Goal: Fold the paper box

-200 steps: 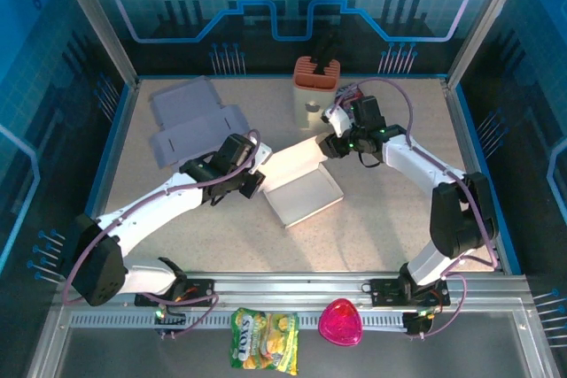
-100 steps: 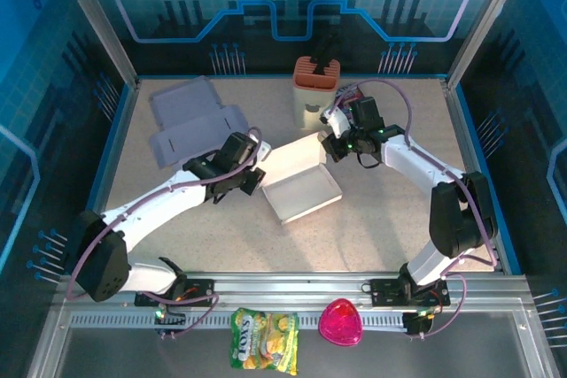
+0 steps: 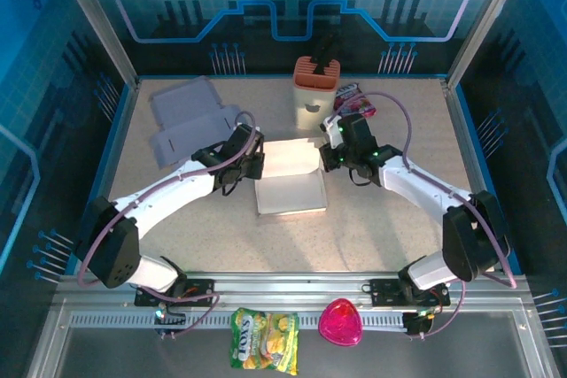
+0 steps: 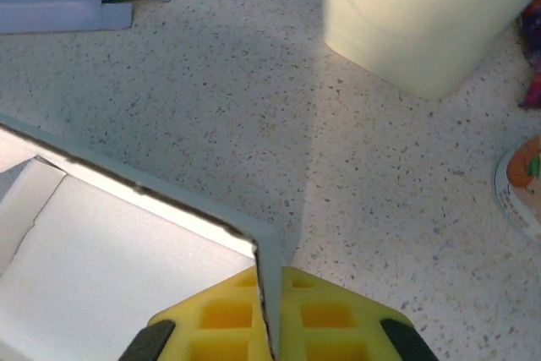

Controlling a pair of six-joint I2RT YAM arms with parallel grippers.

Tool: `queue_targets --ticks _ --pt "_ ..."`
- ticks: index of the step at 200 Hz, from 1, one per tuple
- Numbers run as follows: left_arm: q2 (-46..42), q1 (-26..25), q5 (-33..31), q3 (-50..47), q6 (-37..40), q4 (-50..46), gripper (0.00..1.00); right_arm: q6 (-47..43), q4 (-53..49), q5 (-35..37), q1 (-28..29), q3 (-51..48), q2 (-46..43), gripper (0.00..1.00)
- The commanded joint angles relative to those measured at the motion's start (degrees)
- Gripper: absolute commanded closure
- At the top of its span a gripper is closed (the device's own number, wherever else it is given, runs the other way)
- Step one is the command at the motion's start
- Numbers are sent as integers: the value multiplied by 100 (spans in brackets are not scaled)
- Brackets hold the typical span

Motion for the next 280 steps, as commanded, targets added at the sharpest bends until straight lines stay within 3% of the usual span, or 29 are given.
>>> queue_targets --ticks 1,70,119,169,211,260,280 --pt "72 11 152 152 -541 641 100 900 629 391 166 -166 -215 100" --pt "103 16 371 -200 -285 1605 100 1629 1063 744 536 -81 83 100" --pt "-117 21 881 -1227 87 3145 100 1747 2287 907 711 -987 -81 100" --pt "-317 16 1293 -2001 133 4076 100 1631 3420 1344 1114 -1768 -303 100" --pt "-409 8 1420 -2256 31 4102 100 1533 3847 1515 1301 -2079 -352 100" --pt "-422 12 1364 -1617 -341 3360 100 2093 2686 1794 1314 -1197 -165 100" --pt "-331 8 1358 -1329 -456 3143 100 2359 2645 1865 1311 -994 -59 100"
